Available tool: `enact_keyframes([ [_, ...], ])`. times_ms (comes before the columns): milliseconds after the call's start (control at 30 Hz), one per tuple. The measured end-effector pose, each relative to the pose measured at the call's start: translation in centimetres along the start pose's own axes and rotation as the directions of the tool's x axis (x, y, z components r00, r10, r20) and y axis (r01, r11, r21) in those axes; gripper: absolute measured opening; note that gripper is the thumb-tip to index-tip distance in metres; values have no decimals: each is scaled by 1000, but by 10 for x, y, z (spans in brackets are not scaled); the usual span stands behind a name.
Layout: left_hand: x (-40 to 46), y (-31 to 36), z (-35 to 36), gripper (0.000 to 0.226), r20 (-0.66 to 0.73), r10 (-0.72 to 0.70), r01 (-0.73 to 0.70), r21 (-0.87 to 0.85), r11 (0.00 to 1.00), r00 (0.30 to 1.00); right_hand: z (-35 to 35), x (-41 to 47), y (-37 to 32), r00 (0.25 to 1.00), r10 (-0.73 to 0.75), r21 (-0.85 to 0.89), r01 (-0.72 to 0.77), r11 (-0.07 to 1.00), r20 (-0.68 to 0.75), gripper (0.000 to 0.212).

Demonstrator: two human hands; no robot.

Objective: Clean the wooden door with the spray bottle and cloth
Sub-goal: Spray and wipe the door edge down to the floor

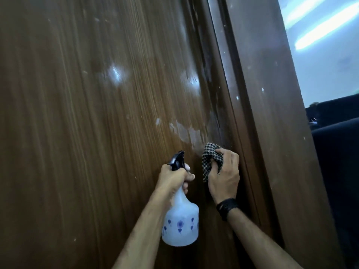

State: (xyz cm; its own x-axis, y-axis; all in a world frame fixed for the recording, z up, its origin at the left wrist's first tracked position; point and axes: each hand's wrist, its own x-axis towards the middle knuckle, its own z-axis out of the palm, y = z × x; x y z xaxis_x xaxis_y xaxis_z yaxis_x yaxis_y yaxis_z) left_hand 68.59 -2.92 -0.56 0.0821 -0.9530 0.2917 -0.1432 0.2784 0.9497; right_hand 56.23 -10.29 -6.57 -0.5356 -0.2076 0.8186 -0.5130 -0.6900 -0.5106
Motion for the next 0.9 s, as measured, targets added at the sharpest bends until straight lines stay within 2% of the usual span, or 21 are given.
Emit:
enact_keyframes([
  [133, 9, 27, 5, 29, 39, 33, -34, 39, 999, 999, 1, 7, 5, 999, -39, -19, 39, 999, -10, 31],
  [333, 8, 27, 1, 27, 108, 44, -48, 31, 998, 993, 13, 12, 9, 1000, 24, -7, -24, 1000, 3, 32],
  [500, 19, 18, -13, 22, 46, 43, -43, 4, 999, 998, 38, 44, -20, 997, 51, 16, -50, 999, -63, 27],
  [567, 23, 20, -19, 22, -14, 73, -74, -38, 997, 997, 52, 52, -41, 998, -19, 80, 24, 997, -59, 28],
  [667, 24, 29, -34, 27, -87, 89, -100, -128, 987, 992, 69, 38, -64, 973, -219, 126, 209, 970, 72, 34],
  [733, 21, 34, -43, 30, -117, 102, -121, -171, 978, 988, 73, 20, -65, 957, -264, 126, 249, 960, 118, 38],
  [833, 14, 38, -51, 29, -105, 104, -121, -175, 977, 989, 69, 21, -62, 969, -235, 67, 230, 971, 82, 39],
  [900, 9, 41, -56, 27, -77, 102, -112, -143, 983, 992, 73, 39, -66, 990, -141, 13, 141, 990, -13, 37],
])
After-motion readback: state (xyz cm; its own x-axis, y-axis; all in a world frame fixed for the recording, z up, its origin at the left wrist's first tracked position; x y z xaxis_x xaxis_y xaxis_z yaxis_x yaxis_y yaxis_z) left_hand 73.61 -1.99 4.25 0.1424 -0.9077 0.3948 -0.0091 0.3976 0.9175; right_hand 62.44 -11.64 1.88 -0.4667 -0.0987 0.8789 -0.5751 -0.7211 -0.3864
